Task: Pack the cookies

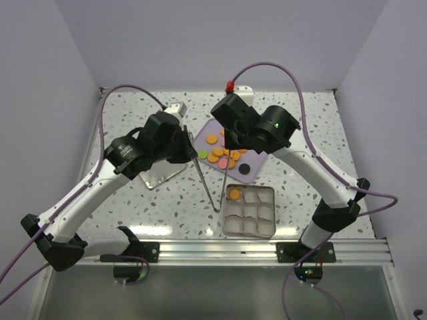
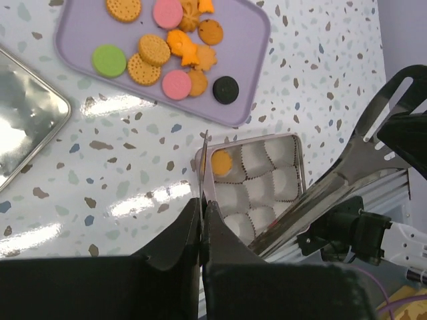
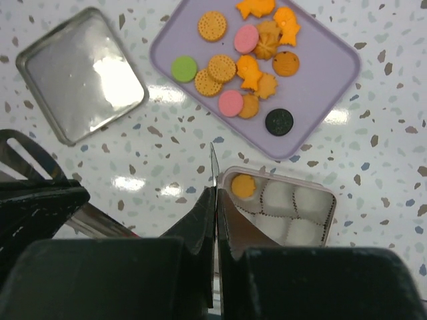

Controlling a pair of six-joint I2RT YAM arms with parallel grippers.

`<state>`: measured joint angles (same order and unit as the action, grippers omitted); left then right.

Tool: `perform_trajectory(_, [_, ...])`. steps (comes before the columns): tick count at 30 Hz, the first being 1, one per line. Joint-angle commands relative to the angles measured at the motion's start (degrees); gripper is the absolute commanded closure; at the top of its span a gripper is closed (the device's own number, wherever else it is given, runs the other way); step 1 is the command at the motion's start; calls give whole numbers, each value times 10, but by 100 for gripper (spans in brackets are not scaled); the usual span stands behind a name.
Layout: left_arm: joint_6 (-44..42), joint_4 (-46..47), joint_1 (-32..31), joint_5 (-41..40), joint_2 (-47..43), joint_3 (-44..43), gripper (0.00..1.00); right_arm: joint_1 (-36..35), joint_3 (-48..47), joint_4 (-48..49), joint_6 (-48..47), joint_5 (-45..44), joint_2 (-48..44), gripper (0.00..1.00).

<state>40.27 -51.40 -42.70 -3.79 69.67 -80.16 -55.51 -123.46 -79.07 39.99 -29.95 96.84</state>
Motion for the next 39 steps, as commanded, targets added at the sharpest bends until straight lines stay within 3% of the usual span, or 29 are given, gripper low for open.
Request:
perform_trajectory(1, [-20, -87, -4, -37, 6, -29, 100, 10, -50, -120, 35, -120, -30, 100])
perform_trajectory(8, [-12, -121, -4, -74, 6, -40, 100, 58, 44, -119, 77, -130, -97, 100])
perform_trajectory(22, [21, -190, -3, -145, -1, -33, 100, 104, 85, -120, 85, -141, -149, 100])
perform_trajectory(28, [0, -138, -3, -100, -8, -24, 100, 108, 82, -94, 76, -104, -144, 100])
perform_trajectory(35, [-34, -77, -3, -40, 41, -63, 100, 93, 67, -1, 42, 16, -112, 100])
perform_trajectory(38, [-45, -63, -3, -35, 64, -83, 100, 79, 35, 14, 21, 37, -90, 49])
perform_trajectory(39, [-48, -59, -4, -36, 69, -87, 100, 79, 26, 15, 13, 38, -85, 2])
